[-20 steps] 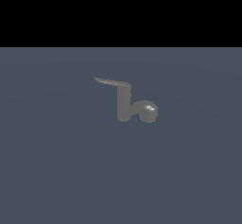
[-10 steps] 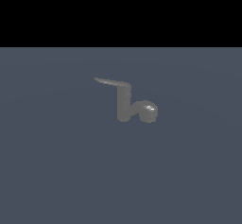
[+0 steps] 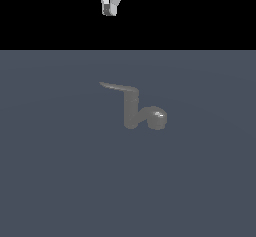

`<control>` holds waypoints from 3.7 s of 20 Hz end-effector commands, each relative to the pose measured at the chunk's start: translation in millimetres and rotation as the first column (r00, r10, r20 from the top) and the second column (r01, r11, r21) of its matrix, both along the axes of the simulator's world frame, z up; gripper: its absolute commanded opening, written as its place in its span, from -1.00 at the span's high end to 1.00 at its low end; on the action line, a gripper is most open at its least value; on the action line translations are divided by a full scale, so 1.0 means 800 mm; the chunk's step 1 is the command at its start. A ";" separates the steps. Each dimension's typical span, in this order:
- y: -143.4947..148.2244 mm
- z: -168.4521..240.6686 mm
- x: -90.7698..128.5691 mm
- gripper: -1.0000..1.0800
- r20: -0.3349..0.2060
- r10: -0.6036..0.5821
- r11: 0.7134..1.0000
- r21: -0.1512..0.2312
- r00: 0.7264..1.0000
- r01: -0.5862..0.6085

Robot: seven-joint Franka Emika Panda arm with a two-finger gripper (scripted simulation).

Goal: Turn on the faucet by rotating a designated handle.

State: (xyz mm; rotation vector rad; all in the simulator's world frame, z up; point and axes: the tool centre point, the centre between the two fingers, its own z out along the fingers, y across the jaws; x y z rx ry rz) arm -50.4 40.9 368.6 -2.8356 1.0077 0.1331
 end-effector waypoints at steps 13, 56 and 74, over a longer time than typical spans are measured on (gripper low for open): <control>0.029 -0.123 0.097 1.00 -0.038 -0.397 0.917 -0.062 0.917 0.394; 0.051 -0.244 0.106 1.00 0.039 -0.684 0.716 -0.151 0.728 0.681; 0.037 -0.243 0.056 1.00 0.043 -0.686 0.715 -0.148 0.727 0.683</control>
